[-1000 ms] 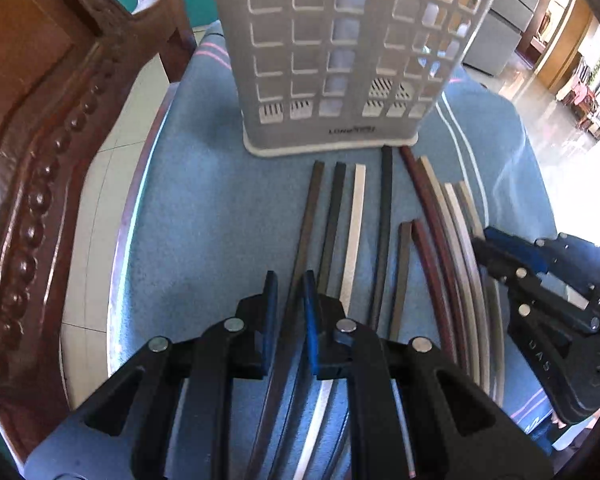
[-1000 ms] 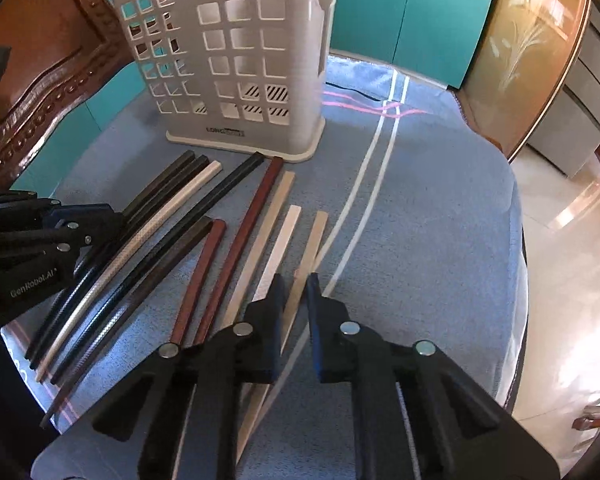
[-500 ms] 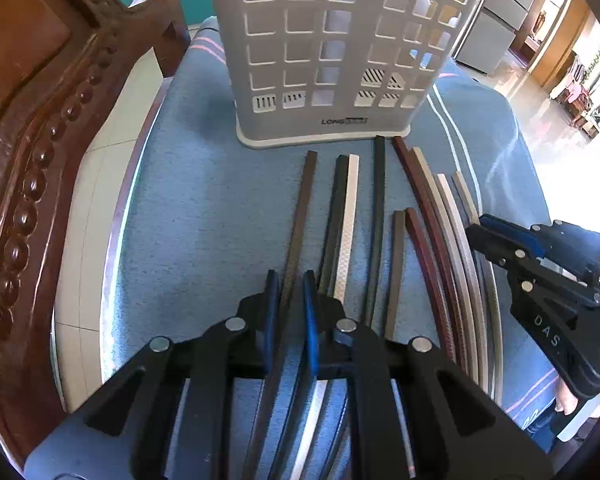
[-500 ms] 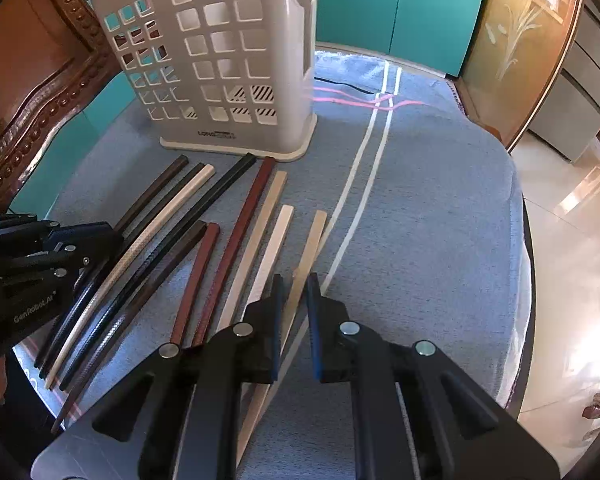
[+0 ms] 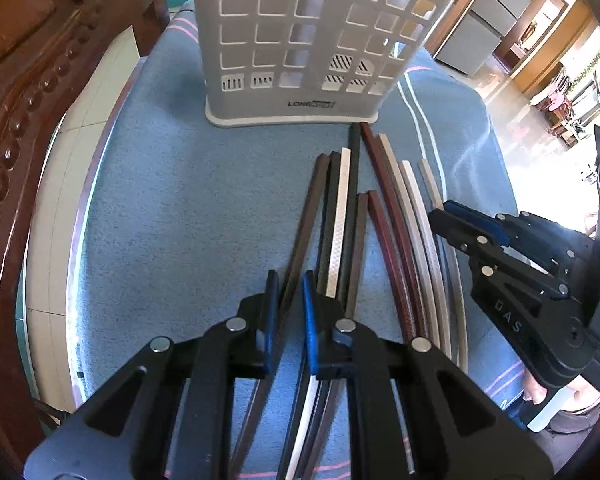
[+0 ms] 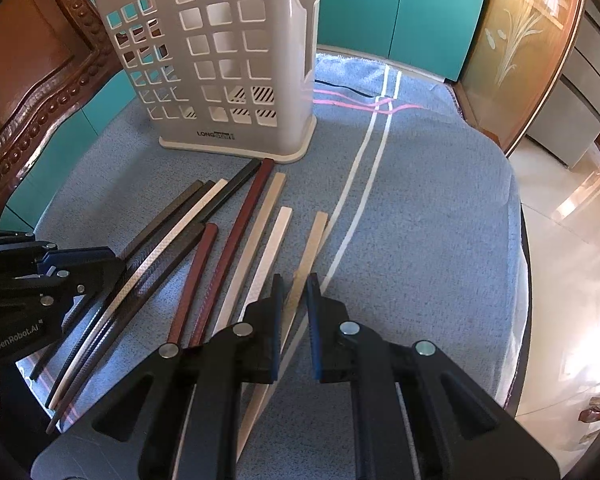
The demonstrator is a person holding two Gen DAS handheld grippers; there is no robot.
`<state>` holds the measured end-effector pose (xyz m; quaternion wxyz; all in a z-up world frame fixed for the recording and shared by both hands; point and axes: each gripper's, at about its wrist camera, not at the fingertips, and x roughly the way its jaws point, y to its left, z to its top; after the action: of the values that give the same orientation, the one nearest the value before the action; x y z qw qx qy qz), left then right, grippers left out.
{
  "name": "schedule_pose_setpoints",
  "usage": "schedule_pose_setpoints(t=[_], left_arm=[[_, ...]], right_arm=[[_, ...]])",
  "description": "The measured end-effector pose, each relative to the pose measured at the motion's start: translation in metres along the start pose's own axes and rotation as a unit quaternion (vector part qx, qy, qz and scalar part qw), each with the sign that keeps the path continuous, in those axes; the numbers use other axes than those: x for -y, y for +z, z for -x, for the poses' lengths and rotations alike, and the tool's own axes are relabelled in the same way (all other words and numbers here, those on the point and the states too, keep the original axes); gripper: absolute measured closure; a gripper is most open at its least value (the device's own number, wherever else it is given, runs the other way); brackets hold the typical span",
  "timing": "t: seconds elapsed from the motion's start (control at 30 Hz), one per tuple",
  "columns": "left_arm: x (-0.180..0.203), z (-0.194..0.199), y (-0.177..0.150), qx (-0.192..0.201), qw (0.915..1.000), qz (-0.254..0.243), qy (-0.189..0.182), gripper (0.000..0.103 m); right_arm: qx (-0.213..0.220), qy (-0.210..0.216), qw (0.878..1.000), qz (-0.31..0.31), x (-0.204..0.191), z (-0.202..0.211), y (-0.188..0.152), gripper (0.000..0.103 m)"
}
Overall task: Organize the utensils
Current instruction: 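Lower the left tool over a dark brown chopstick while the right tool approaches a light wooden chopstick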
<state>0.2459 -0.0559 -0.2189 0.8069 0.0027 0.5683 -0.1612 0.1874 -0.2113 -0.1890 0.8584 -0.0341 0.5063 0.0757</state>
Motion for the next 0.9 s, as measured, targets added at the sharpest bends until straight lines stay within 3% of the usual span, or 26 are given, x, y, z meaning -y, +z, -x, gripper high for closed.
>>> schedule_pose_setpoints(t=[0.37, 0.57, 0.73, 0.8, 0.9], left_arm=[[0.009, 0.003, 0.005, 0.018, 0.997, -0.033, 0.068, 0.09], [0.014, 0.001, 0.006, 0.019, 0.9959, -0.041, 0.078, 0.09], [0.02, -0.001, 0.002, 0.022, 0.9956, -0.043, 0.08, 0.089], [0.019, -0.001, 0.001, 0.024, 0.9953, -0.043, 0.084, 0.086], [0.017, -0.002, 0.003, 0.027, 0.9951, -0.044, 0.085, 0.084]], right_arm=[[0.002, -0.042, 0.999, -0.007, 0.015, 0.002, 0.003, 0.091], [0.004, -0.034, 0.999, -0.015, 0.018, 0.003, 0.001, 0.09], [0.001, -0.029, 0.999, -0.023, 0.022, 0.002, 0.003, 0.084], [0.002, -0.03, 0.999, -0.023, 0.019, 0.002, 0.003, 0.076], [0.003, -0.033, 0.999, -0.022, 0.016, 0.0, 0.003, 0.075]])
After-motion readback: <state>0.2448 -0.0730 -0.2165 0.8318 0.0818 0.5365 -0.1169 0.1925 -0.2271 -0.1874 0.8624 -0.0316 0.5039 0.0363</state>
